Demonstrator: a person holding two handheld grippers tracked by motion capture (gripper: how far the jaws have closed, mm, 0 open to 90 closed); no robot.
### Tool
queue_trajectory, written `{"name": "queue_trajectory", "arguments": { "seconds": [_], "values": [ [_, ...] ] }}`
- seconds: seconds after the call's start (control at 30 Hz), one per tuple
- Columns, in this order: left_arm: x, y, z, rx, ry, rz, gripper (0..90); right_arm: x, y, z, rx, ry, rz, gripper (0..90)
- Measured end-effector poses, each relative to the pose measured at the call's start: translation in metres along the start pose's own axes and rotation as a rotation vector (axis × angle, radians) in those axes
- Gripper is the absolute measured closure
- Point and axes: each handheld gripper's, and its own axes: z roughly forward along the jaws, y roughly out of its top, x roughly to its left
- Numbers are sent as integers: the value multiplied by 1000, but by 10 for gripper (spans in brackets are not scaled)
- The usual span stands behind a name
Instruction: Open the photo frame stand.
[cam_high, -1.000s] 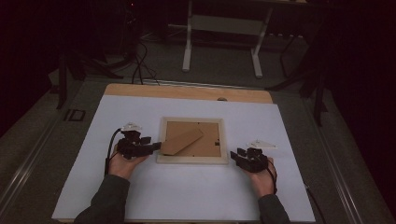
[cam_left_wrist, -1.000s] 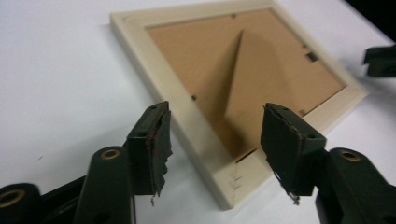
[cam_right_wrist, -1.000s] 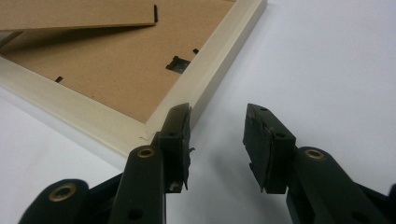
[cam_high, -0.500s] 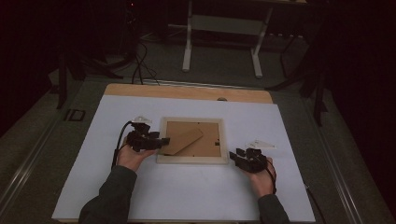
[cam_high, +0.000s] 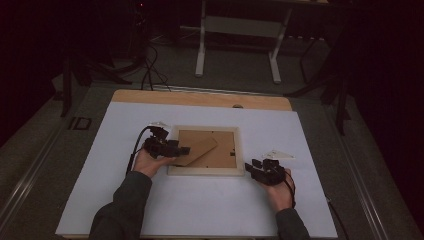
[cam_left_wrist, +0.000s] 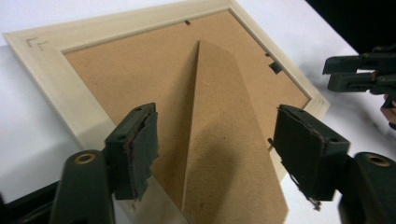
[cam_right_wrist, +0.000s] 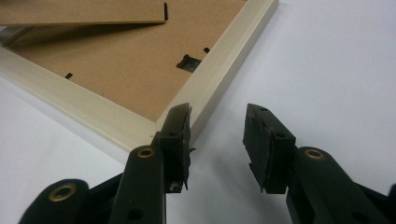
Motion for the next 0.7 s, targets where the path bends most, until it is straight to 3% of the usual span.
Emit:
{"name": "queue_trajectory", "arguments": {
  "seconds": [0.17, 0.27, 0.7],
  "values": [
    [1, 2, 9, 31, 3, 7, 297, 0, 0, 0, 1, 2, 1, 605],
    [2, 2, 13, 42, 10, 4, 347, 0, 0, 1, 3, 5, -1, 603],
    [2, 5, 33, 114, -53, -1, 350, 0, -1, 2, 10, 9, -1, 601]
  ]
}}
